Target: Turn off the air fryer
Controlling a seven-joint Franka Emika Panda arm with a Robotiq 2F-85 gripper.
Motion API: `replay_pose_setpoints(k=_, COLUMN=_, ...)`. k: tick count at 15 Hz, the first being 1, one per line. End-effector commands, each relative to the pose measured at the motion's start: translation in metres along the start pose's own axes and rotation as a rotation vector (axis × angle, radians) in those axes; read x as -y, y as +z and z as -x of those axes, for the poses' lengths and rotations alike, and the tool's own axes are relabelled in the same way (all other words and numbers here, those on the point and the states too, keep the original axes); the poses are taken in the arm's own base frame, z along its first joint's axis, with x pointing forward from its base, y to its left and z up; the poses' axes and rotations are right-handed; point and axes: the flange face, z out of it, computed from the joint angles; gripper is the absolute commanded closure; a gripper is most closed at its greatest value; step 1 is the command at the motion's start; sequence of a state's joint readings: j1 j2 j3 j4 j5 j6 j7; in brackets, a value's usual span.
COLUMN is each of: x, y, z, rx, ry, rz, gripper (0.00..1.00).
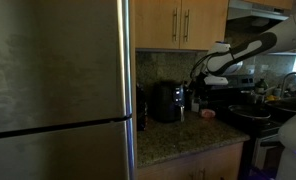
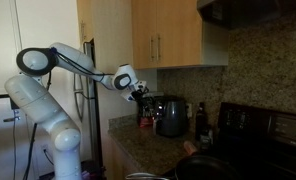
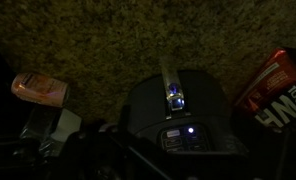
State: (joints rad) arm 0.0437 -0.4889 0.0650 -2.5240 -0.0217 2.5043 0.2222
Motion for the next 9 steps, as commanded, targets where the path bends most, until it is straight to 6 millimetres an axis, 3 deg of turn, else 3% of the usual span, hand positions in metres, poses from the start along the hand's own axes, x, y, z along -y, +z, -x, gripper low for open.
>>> replay_pose_setpoints(k=1, x=0.031, y=0.025, z=0.012, rx=0.086, ry=-0.076, rz=-0.094, gripper=0.0)
replay_pose_setpoints(k=3, x=0.063, y=0.04, z=0.017, rx=0.105, ry=-0.131, rz=-0.13, gripper=0.0)
replay_pose_setpoints(k=5, x=0.075, y=0.063, z=0.016, rx=0.117, ry=-0.138, rz=-0.094, gripper=0.0)
replay_pose_setpoints(k=6, x=0.067, y=0.04, z=0.023, rx=0.105, ry=-0.125, rz=-0.1, gripper=0.0)
replay_pose_setpoints(k=9, x=0.071, y=0.047, z=0.024, rx=0.116, ry=-0.13, rz=-0.098, gripper=0.0)
